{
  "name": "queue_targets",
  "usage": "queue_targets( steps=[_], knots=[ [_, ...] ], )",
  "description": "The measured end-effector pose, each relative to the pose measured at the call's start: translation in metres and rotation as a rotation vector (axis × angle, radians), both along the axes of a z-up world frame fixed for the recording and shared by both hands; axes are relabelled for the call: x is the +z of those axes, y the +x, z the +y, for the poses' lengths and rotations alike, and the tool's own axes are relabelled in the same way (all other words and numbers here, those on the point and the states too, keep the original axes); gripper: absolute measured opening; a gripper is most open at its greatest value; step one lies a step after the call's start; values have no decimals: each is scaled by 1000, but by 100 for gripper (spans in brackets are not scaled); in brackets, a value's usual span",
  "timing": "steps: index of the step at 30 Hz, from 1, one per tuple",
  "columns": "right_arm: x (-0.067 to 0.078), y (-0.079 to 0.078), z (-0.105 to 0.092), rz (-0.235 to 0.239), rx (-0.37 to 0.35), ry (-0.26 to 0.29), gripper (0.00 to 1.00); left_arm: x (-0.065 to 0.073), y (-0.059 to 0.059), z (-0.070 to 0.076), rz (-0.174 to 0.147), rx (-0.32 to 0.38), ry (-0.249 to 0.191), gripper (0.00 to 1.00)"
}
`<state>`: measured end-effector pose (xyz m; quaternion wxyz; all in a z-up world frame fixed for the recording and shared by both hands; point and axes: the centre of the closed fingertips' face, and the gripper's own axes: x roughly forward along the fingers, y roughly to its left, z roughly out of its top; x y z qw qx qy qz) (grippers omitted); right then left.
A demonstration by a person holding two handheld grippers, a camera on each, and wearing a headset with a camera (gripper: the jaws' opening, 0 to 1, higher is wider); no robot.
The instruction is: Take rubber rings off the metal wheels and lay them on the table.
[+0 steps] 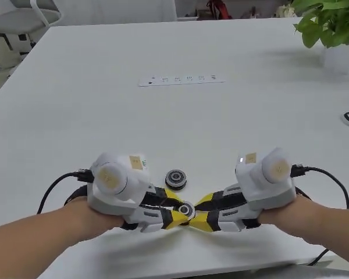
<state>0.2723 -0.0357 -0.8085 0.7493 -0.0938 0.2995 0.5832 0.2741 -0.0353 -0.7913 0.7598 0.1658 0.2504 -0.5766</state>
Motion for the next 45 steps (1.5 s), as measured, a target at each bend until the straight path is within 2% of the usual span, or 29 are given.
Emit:
queue_targets(
  steps=[10,17,19,20,25,27,34,36,40,45],
  knots=[
    [-1,-1,-1,-14,5,-7,16,-1,2,0,-28,9,2,14],
    [-1,0,-2,-9,2,-6,14,-1,2,0,-31,15,5,13],
    [-2,0,-5,-11,-2,-22,10,-1,2,0,-31,16,5,13],
    [-2,1,-6,6,-8,-12,8,-1,1,0,-31,16,5,13],
    [-1,0,-5,8,-10,-13,6,-1,1,0,-32,17,6,13],
    [-2,2,-6,11,-23,-20,0,-1,1,0,-31,19,6,13],
    [-3,5,-8,73,-73,5,0,-1,2,0,-31,24,11,13],
    [-1,9,-10,89,-108,17,0,-2,1,0,-31,26,12,12],
    [9,17,-11,135,-179,90,0,-2,2,0,-38,24,21,12],
    [13,15,-9,140,-180,106,0,-2,2,-1,-41,27,29,12]
  ],
)
